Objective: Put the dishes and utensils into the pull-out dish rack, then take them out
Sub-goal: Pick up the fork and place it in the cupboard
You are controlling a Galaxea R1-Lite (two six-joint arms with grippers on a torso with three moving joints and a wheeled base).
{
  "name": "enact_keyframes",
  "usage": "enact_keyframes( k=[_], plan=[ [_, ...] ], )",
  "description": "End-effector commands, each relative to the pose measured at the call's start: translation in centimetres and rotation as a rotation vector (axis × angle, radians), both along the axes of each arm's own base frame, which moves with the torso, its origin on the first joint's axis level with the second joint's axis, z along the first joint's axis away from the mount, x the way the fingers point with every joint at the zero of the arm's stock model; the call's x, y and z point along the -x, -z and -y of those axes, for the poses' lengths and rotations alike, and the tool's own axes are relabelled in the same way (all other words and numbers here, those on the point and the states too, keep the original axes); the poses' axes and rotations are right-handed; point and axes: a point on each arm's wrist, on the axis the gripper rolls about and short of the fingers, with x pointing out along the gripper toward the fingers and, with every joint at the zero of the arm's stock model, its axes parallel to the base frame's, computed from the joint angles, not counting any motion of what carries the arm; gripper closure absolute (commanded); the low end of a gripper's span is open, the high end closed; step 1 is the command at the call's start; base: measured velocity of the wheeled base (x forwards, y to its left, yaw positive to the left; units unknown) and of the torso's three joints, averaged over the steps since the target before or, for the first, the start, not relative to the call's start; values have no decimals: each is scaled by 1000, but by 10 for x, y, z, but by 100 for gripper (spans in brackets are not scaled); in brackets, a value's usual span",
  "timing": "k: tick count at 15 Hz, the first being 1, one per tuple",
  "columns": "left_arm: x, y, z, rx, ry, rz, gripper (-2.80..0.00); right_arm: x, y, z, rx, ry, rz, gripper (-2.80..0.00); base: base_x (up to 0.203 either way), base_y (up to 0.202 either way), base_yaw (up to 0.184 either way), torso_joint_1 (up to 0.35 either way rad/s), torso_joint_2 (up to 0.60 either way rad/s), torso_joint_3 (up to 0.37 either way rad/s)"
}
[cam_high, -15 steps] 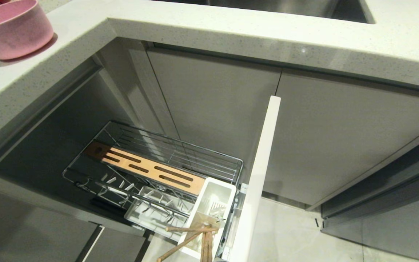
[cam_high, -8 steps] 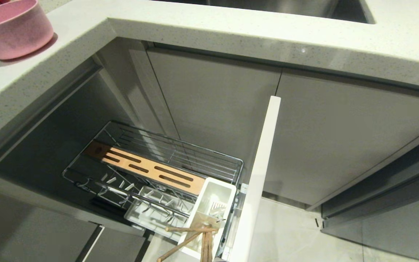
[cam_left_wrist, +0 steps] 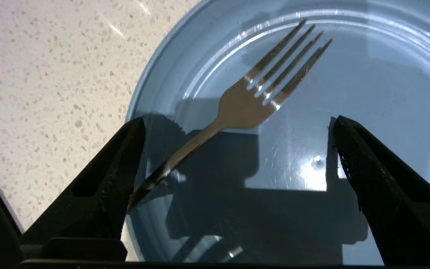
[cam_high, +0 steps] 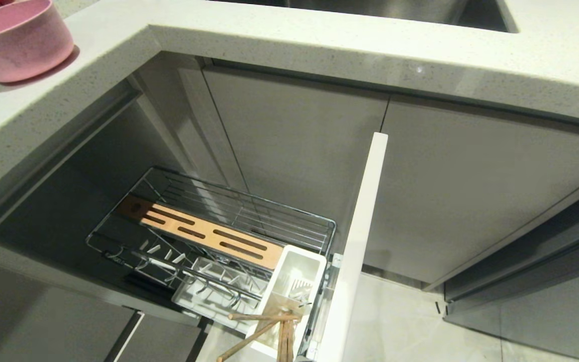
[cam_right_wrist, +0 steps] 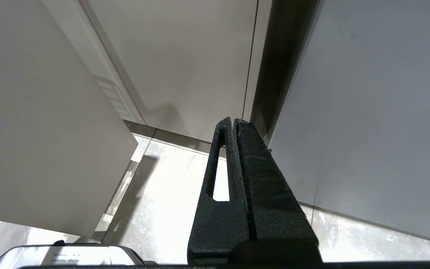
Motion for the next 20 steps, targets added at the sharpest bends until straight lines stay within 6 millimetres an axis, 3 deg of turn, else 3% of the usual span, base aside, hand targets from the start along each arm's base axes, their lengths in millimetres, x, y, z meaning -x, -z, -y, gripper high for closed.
enact_keyframes(
  k=[1, 20],
  plan=[
    [0, 2, 0, 23, 18, -18, -280, -2, 8, 0, 0, 0, -26, 0, 0, 0, 0, 0, 0, 0],
    [18, 4, 25, 104, 123, -81, -280, -2, 7, 0, 0, 0, -25, 0, 0, 0, 0, 0, 0, 0]
  ],
)
